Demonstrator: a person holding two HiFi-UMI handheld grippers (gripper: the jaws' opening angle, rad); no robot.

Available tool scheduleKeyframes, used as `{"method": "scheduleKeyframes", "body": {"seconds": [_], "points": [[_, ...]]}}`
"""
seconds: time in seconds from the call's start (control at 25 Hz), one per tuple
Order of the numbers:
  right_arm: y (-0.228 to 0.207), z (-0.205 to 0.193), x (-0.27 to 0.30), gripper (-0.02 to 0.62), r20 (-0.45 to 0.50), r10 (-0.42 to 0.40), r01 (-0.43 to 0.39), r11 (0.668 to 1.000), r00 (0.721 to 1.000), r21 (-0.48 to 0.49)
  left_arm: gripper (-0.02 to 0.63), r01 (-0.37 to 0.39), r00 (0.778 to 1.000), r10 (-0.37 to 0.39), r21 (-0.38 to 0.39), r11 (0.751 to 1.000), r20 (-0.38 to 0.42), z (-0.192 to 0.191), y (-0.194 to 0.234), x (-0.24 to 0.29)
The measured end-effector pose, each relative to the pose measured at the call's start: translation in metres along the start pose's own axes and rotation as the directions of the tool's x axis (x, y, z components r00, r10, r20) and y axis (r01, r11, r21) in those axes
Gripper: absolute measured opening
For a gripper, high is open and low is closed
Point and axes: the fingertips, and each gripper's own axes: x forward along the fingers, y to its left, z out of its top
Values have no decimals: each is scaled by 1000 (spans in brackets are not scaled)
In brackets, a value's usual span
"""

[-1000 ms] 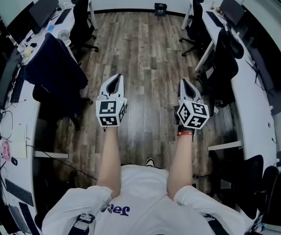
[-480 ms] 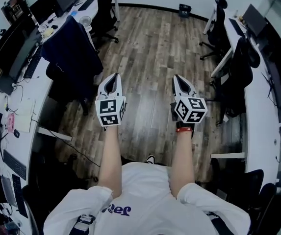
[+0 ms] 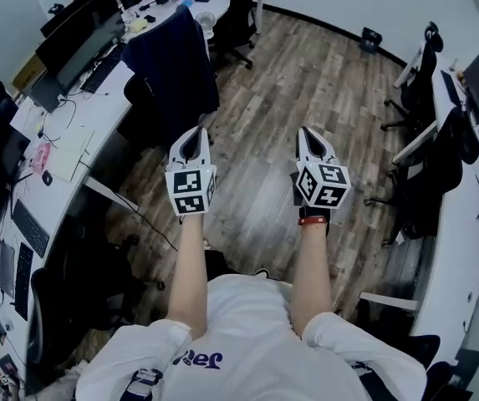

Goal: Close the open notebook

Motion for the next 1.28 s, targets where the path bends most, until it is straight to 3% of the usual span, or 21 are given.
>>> {"method": "scheduleKeyframes", "body": {"seconds": [0.36,0.8,1.16,1.28], "points": [[104,-11,91,0,-62,180,-180,984,982,11,20,-165,986,164,-62,984,-26,-18,106,-26],[210,-13,188,0,-104,337,-340,941,936,-5,20,-385,923,382,-73,920,-53,-32,238,-47],[313,-34,257,0,-155,446,-454,891,881,-18,20,-470,883,469,-53,881,-31,-34,329,-47],[348,-40,277,1,-167,475,-485,875,864,-18,20,-513,859,510,-53,857,-49,-42,364,-51]]}}
